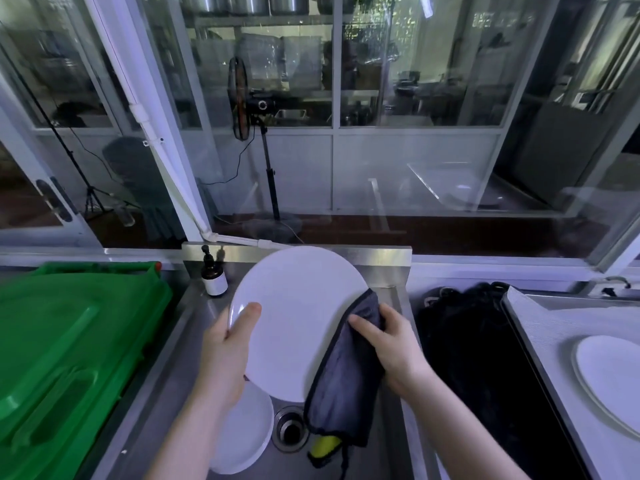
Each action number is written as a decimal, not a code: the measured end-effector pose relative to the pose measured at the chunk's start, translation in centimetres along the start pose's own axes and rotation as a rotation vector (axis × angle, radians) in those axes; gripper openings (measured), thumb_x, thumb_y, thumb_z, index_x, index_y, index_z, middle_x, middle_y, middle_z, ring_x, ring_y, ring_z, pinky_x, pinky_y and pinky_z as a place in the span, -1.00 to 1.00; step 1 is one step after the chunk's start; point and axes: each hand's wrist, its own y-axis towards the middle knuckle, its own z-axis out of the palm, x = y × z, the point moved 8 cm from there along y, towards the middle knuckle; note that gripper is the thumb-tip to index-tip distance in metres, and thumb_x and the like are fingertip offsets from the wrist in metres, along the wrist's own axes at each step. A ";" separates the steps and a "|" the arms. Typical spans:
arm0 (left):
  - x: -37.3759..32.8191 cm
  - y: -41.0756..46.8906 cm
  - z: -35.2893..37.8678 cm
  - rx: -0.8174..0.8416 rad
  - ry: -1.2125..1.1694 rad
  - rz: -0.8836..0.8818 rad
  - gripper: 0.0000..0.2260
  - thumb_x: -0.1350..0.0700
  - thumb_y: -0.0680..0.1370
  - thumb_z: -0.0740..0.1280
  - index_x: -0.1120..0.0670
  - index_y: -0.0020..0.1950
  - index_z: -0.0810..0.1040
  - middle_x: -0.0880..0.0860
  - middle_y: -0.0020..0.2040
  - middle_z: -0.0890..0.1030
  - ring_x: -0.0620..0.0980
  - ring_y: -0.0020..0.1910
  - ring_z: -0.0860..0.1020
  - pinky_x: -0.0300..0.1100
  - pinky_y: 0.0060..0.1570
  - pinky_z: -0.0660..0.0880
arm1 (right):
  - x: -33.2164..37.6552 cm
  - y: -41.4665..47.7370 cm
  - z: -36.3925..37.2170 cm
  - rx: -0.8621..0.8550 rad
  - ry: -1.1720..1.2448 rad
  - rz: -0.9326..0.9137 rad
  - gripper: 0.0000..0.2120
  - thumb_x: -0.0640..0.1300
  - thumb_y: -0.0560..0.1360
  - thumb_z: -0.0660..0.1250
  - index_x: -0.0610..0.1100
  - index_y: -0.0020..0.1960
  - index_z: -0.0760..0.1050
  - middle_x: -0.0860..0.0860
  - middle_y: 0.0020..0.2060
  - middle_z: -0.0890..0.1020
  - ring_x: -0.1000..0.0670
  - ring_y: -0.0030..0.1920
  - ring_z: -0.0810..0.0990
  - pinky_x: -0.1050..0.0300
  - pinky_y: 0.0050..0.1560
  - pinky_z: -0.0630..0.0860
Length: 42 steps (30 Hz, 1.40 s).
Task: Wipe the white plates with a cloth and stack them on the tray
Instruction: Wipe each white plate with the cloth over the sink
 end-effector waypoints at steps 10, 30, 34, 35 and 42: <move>-5.5 1.7 5.0 0.495 0.760 0.266 -0.82 0.02 0.55 0.46 0.13 -0.11 0.64 0.03 -0.28 0.58 -0.07 -0.28 0.48 -0.13 -0.21 0.35 | 7.5 2.2 5.4 0.469 -0.850 -0.443 -0.72 -0.05 0.46 0.49 -0.18 -0.26 0.46 -0.01 -0.39 0.50 0.18 -0.34 0.35 0.24 -0.27 0.30; -4.7 1.8 1.2 0.035 0.320 0.345 -0.80 0.07 0.65 0.33 -0.23 -0.07 0.58 -0.24 -0.16 0.66 -0.31 -0.22 0.57 -0.41 -0.26 0.45 | 8.1 3.6 1.1 0.091 -0.426 -0.321 -0.90 -0.13 0.48 0.46 -0.14 -0.14 0.58 0.01 -0.23 0.68 0.18 -0.21 0.57 0.28 -0.13 0.46; -6.7 1.8 3.4 0.221 0.587 0.507 -0.78 0.06 0.61 0.38 -0.13 -0.22 0.49 -0.05 -0.38 0.46 -0.19 -0.40 0.34 -0.33 -0.38 0.26 | 11.5 3.6 4.6 0.275 -0.848 -0.501 -0.69 -0.03 0.44 0.49 0.16 -0.34 0.41 0.16 -0.37 0.56 0.17 -0.29 0.49 0.23 -0.24 0.37; -6.8 1.7 3.5 0.219 0.566 0.520 -0.80 0.04 0.60 0.40 -0.12 -0.21 0.51 -0.05 -0.37 0.44 -0.19 -0.39 0.33 -0.34 -0.37 0.26 | 11.8 3.5 4.7 0.272 -0.836 -0.521 -0.68 -0.02 0.45 0.49 0.16 -0.34 0.39 0.16 -0.38 0.55 0.15 -0.29 0.48 0.25 -0.24 0.36; -4.9 2.2 -0.2 -0.147 0.017 0.260 -0.91 -0.13 0.47 0.34 -0.22 -0.14 0.64 -0.18 -0.17 0.69 -0.08 -0.13 0.62 -0.11 -0.09 0.54 | 3.2 1.4 1.3 0.046 0.043 -0.148 -0.93 -0.21 0.52 0.41 -0.08 -0.04 0.63 -0.04 -0.07 0.73 0.01 -0.03 0.68 0.12 -0.01 0.60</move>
